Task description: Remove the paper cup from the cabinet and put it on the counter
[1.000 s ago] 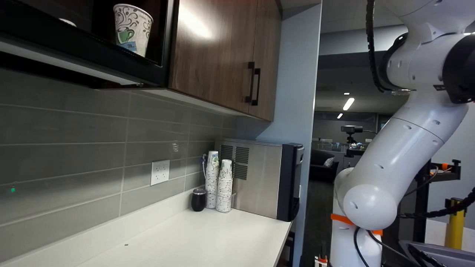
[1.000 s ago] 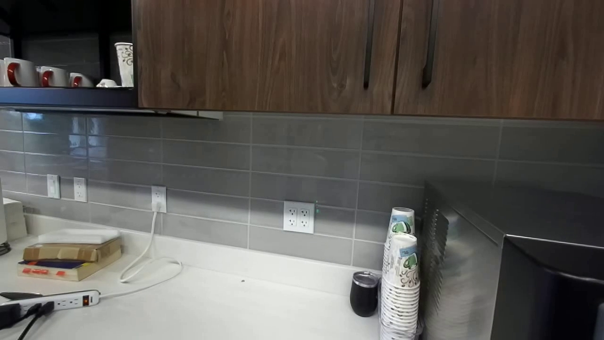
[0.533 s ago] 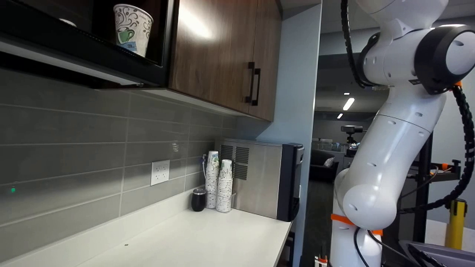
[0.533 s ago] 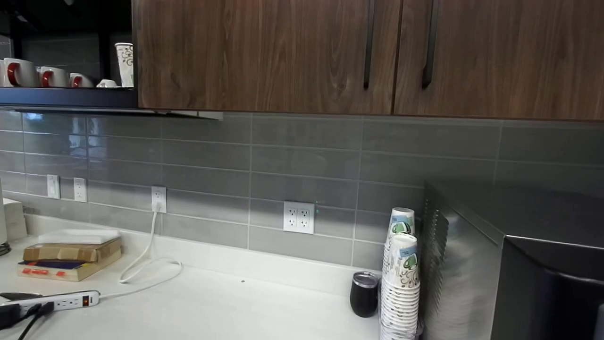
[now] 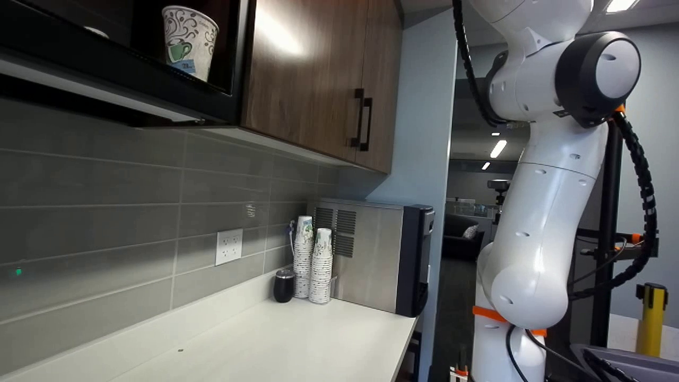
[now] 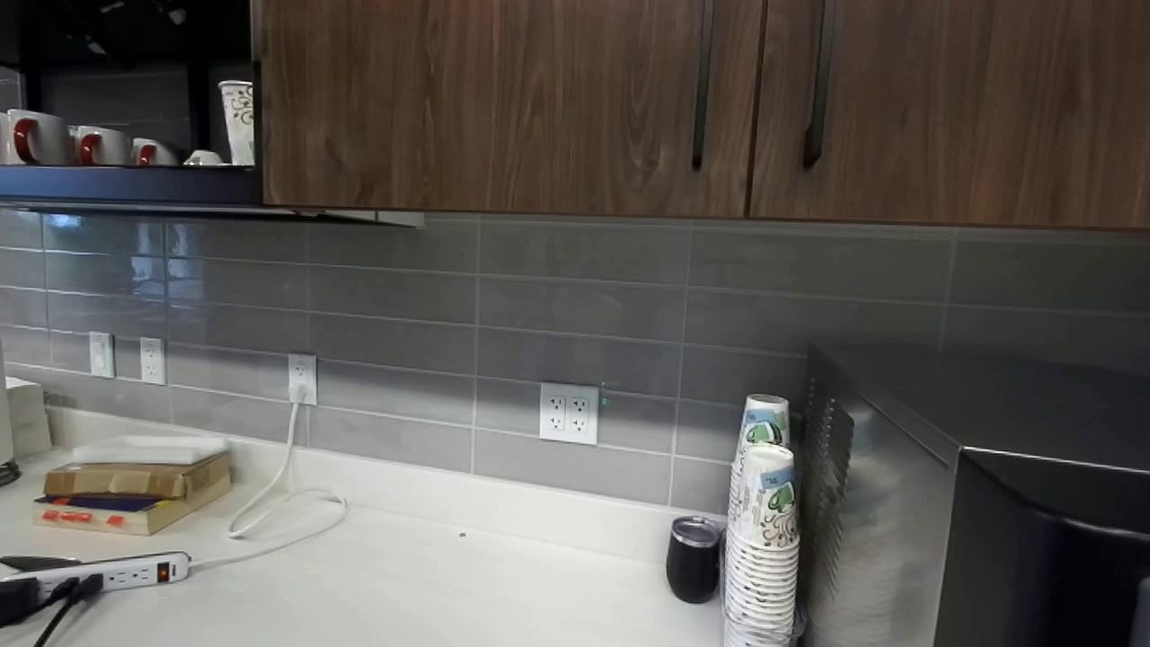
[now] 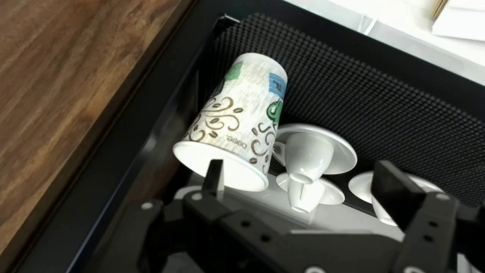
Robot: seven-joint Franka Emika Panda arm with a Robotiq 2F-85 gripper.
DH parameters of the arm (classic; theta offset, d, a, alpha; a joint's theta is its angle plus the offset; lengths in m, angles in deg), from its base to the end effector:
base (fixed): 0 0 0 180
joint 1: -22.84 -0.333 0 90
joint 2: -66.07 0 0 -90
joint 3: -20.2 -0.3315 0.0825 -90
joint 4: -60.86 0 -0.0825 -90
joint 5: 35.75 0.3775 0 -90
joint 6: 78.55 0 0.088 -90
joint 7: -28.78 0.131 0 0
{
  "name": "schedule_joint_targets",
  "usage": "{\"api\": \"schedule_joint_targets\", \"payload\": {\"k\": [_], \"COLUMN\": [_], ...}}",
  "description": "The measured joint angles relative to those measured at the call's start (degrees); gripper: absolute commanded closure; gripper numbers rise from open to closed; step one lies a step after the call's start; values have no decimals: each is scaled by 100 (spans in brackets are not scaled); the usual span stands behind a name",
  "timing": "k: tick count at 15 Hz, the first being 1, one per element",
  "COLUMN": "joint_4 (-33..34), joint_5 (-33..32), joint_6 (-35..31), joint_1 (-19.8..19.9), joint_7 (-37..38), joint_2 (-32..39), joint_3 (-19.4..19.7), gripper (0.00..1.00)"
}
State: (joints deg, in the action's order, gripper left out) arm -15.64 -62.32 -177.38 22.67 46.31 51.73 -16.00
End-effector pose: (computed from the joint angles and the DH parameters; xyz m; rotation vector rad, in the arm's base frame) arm 0.3605 0.2892 0.8630 2.6119 0.3790 1.1225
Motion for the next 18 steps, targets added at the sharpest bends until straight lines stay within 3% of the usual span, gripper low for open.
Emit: {"api": "schedule_joint_targets", "payload": {"k": [9, 18], "joint_4": [512, 976], "joint_5": [-1007, -1479], "joint_6": [-45, -14], "joint_1": [-584, -1416], "joint_7": [533, 738], "joint_2": [944, 1525], "joint_3": [105, 781], "gripper": [0, 0]}}
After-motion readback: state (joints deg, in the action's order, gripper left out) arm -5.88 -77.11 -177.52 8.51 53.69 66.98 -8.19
